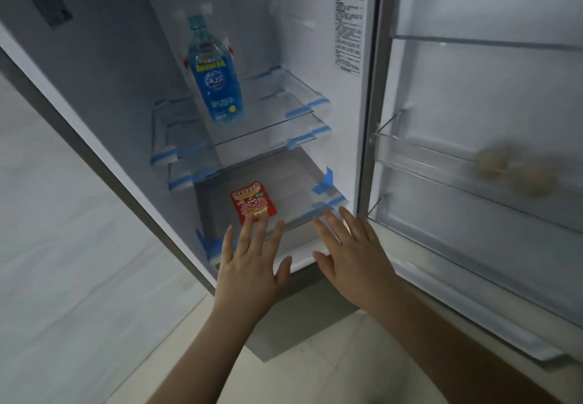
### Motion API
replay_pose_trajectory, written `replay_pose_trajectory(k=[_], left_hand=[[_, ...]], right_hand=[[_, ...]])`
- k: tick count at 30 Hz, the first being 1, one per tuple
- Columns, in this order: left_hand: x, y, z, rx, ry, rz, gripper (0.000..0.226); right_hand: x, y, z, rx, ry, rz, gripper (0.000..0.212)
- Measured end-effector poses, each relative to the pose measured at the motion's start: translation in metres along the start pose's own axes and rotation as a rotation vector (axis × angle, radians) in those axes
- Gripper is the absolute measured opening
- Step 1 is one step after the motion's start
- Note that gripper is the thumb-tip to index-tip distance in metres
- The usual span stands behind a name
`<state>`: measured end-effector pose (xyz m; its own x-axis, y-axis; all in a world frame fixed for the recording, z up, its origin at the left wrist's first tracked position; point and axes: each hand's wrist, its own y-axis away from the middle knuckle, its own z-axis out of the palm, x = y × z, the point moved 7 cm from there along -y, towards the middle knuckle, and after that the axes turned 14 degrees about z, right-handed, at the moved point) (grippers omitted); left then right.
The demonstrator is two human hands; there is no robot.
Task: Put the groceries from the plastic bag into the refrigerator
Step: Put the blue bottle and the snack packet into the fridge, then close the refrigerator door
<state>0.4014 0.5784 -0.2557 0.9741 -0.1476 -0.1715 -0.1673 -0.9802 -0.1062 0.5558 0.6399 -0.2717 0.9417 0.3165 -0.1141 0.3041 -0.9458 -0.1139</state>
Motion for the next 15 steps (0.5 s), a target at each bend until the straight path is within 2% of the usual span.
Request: replay_pose_trajectory(k=[8,15], left_hand=[[0.040,0.025,-0.010,0.111,0.084,0.114,0.063],[0.115,0.017,-0.019,0.144,0.199,0.308,0.062]], right_hand=[[0.027,0.076,-0.002,-0.013,0.080,0.143,0.064],[0.080,0.140,-0.008,-0.021,0.131,0.298,0.063]])
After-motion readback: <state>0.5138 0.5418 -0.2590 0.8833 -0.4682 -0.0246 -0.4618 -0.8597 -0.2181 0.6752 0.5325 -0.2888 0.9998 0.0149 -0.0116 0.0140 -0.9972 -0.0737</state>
